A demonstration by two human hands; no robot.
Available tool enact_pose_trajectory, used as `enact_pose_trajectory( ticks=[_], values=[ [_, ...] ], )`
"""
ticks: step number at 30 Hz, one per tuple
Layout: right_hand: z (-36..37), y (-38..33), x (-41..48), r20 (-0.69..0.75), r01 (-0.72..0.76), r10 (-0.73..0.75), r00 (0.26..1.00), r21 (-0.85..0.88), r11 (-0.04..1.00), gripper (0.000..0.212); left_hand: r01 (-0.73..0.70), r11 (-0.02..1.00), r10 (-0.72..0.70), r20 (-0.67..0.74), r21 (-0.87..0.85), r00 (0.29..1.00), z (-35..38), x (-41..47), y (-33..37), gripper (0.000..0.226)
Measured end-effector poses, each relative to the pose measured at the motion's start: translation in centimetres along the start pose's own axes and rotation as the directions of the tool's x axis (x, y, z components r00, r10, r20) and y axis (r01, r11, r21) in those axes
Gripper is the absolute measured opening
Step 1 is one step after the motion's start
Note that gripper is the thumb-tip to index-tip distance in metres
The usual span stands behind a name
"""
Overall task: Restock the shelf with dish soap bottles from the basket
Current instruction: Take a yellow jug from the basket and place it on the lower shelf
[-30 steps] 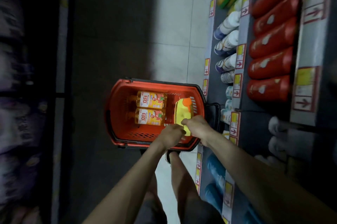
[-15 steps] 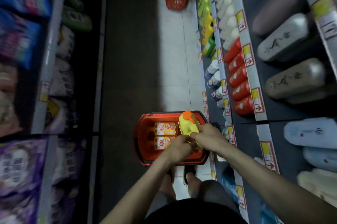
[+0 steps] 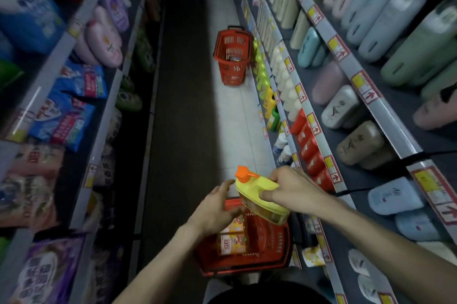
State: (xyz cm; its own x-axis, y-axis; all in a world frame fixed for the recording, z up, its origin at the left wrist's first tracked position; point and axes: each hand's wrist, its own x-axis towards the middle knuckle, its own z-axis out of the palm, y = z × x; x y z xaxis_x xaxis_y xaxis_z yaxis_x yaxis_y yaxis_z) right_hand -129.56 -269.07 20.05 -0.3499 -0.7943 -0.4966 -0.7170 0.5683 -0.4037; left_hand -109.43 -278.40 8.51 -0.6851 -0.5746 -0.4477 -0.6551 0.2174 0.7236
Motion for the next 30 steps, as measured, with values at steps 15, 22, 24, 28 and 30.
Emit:
enact_pose_trajectory(
  ticks=[15, 22, 24, 28, 30],
  values=[
    [-14.2, -8.5, -8.0, -0.418, 0.530, -0.463, 0.782, 0.055, 0.846, 0.048, -0.601, 0.611, 0.425, -0.427, -0.515, 0.798, -8.2, -3.5, 10.9, 0.056],
    [-16.3, -8.7, -4.9, -0.476, 0.698, -0.555, 0.682, 0.195, 0.689, 0.033, -0.655, 0.595, 0.263, -0.658, -0.466, 0.706, -9.2, -6.6, 14.0, 0.053],
    [-15.5, -8.6, -3.4, -0.471, 0.736, -0.582, 0.663, 0.271, 0.620, 0.023, -0.634, 0.607, 0.178, -0.695, -0.480, 0.697, -9.2, -7.3, 13.7, 0.052],
    [-13.3, -8.5, -0.2, -0.309, 0.688, -0.631, 0.712, 0.486, 0.539, 0.048, -0.616, 0.574, -0.002, -0.753, -0.540, 0.658, -9.0, -9.2, 12.9, 0.056],
    [-11.5, -8.3, 1.2, -0.157, 0.606, -0.665, 0.730, 0.600, 0.523, 0.067, -0.603, 0.565, -0.090, -0.769, -0.562, 0.633, -8.5, -10.2, 12.1, 0.058]
  ],
)
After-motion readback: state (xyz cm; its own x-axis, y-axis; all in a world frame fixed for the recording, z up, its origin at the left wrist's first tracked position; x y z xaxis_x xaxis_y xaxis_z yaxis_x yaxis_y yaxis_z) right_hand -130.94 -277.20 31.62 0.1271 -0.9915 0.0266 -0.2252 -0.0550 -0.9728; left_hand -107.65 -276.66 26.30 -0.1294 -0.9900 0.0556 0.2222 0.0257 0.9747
